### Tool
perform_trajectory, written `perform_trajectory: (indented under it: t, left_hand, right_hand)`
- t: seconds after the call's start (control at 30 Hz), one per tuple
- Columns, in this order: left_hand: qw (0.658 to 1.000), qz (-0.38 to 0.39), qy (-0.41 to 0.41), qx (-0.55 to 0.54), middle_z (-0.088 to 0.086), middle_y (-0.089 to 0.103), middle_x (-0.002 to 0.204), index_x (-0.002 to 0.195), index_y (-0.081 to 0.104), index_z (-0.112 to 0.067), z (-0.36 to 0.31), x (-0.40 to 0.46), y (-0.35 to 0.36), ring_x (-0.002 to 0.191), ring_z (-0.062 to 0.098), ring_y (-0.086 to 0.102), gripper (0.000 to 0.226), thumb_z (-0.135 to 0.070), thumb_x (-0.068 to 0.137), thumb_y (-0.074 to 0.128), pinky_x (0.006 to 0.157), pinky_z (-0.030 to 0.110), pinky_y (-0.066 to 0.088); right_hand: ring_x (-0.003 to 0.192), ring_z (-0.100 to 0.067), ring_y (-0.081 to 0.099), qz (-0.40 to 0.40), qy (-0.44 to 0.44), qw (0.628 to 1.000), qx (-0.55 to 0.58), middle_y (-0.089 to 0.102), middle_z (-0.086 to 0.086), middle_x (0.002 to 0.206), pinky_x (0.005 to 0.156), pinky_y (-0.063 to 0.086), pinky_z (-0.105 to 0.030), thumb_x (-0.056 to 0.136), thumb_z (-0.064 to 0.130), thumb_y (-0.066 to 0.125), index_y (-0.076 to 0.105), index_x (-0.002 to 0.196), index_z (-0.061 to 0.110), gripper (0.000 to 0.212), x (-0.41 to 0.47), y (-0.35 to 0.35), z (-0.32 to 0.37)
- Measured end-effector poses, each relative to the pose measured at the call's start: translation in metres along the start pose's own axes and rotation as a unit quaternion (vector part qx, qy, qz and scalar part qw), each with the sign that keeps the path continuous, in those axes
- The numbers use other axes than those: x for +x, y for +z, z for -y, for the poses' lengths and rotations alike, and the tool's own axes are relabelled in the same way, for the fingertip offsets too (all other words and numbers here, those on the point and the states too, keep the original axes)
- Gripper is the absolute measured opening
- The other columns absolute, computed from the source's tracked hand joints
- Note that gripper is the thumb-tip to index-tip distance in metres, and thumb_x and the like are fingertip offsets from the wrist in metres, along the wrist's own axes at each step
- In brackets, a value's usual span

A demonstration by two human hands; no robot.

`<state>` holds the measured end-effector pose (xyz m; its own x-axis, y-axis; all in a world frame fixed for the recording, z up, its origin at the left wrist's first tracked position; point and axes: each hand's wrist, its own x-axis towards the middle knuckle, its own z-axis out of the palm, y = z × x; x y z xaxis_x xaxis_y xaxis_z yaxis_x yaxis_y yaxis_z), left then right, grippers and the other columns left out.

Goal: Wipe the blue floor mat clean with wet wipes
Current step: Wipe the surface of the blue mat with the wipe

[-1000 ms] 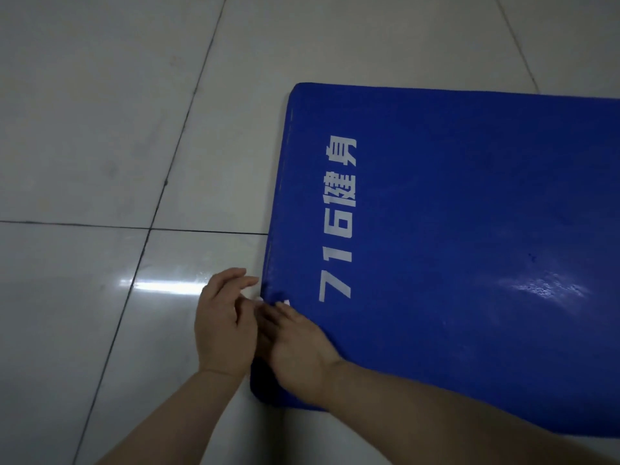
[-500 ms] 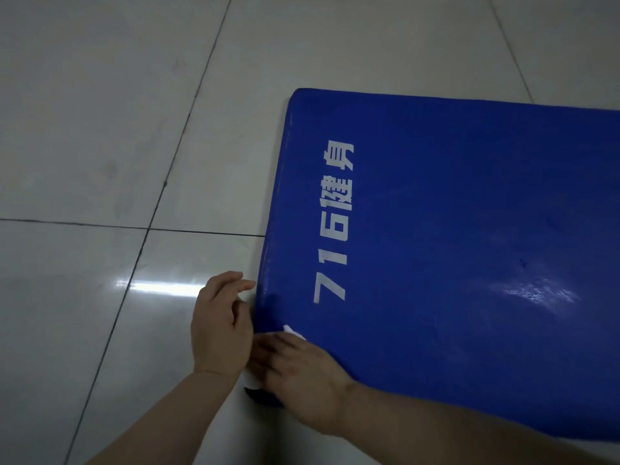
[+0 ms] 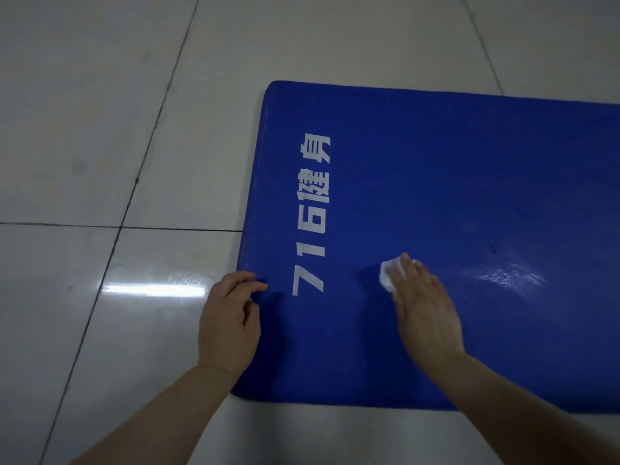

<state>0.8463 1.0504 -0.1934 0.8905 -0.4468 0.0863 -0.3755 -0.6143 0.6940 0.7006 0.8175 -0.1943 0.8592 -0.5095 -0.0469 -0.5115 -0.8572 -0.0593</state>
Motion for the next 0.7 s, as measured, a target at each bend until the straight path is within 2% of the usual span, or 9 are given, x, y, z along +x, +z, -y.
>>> perform_trajectory:
  t: [0.1, 0.17, 0.27, 0.37, 0.43, 0.53, 0.63, 0.7]
  left_hand:
    - [1.0, 0.006, -0.001, 0.001, 0.005, 0.059, 0.114, 0.099, 0.071, -0.007, -0.004, 0.001, 0.002, 0.104, 0.02, 0.055, 0.035, 0.017, 0.08, 0.055, 0.094, 0.026, 0.04]
    - [1.0, 0.017, 0.001, 0.007, 0.004, 0.059, 0.115, 0.1, 0.071, -0.007, -0.007, 0.002, 0.003, 0.105, 0.018, 0.054, 0.034, 0.015, 0.08, 0.055, 0.095, 0.026, 0.04]
    - [0.999, 0.041, 0.006, 0.018, 0.006, 0.06, 0.116, 0.101, 0.071, -0.007, -0.011, 0.0, 0.006, 0.105, 0.015, 0.053, 0.033, 0.014, 0.08, 0.056, 0.096, 0.031, 0.043]
    - [0.998, 0.055, 0.021, 0.022, 0.008, 0.061, 0.114, 0.101, 0.071, -0.005, -0.015, -0.004, 0.006, 0.104, 0.013, 0.051, 0.034, 0.016, 0.078, 0.057, 0.094, 0.032, 0.044]
    - [0.998, 0.055, 0.029, 0.02, 0.009, 0.062, 0.113, 0.101, 0.071, -0.004, -0.015, -0.005, 0.005, 0.104, 0.014, 0.051, 0.034, 0.017, 0.078, 0.057, 0.094, 0.033, 0.043]
    - [0.998, 0.054, 0.012, 0.015, 0.007, 0.06, 0.114, 0.101, 0.071, -0.005, -0.013, -0.004, 0.001, 0.104, 0.015, 0.051, 0.033, 0.015, 0.08, 0.054, 0.094, 0.029, 0.04]
    - [0.998, 0.05, -0.006, 0.022, 0.007, 0.06, 0.116, 0.102, 0.07, -0.006, -0.007, -0.006, -0.006, 0.106, 0.016, 0.051, 0.033, 0.013, 0.083, 0.052, 0.095, 0.027, 0.039]
    - [0.998, 0.046, -0.012, 0.031, 0.009, 0.06, 0.116, 0.102, 0.07, -0.005, -0.003, -0.008, -0.01, 0.106, 0.021, 0.053, 0.032, 0.013, 0.082, 0.052, 0.095, 0.027, 0.039]
  right_hand:
    - [0.123, -0.037, 0.053, -0.003, -0.035, 0.999, 0.011, 0.054, -0.018, 0.134, 0.103, 0.032, -0.048, 0.051, -0.004, 0.082, 0.059, 0.127, 0.005, 0.08, -0.014, 0.016, 0.044]
    - [0.124, -0.035, 0.052, 0.001, -0.093, 0.995, 0.02, 0.054, -0.016, 0.135, 0.108, 0.026, -0.05, 0.054, 0.007, 0.083, 0.054, 0.131, 0.007, 0.082, -0.025, 0.027, 0.085]
    - [0.132, -0.028, 0.045, 0.006, -0.173, 0.984, 0.049, 0.048, -0.01, 0.143, 0.115, 0.027, -0.043, 0.062, 0.021, 0.081, 0.047, 0.137, 0.01, 0.083, -0.032, 0.031, 0.12]
    - [0.129, -0.023, 0.049, 0.016, -0.227, 0.972, 0.053, 0.051, -0.008, 0.14, 0.112, 0.031, -0.038, 0.052, 0.009, 0.081, 0.048, 0.136, 0.009, 0.09, -0.028, 0.024, 0.097]
    - [0.123, -0.023, 0.055, 0.019, -0.219, 0.975, 0.033, 0.056, -0.01, 0.134, 0.11, 0.035, -0.036, 0.042, -0.005, 0.079, 0.057, 0.128, 0.005, 0.089, -0.027, 0.018, 0.062]
    - [0.119, -0.028, 0.057, 0.01, -0.134, 0.991, -0.006, 0.056, -0.014, 0.133, 0.108, 0.038, -0.039, 0.043, -0.016, 0.077, 0.06, 0.125, 0.001, 0.086, -0.031, 0.01, 0.012]
    - [0.117, -0.033, 0.059, 0.014, -0.067, 0.997, -0.028, 0.058, -0.019, 0.129, 0.098, 0.039, -0.046, 0.046, -0.012, 0.081, 0.059, 0.124, -0.003, 0.081, -0.035, 0.002, 0.008]
    - [0.116, -0.034, 0.059, 0.011, -0.104, 0.994, -0.037, 0.059, -0.02, 0.127, 0.1, 0.038, -0.047, 0.049, -0.005, 0.08, 0.06, 0.123, -0.003, 0.077, -0.039, 0.008, 0.037]
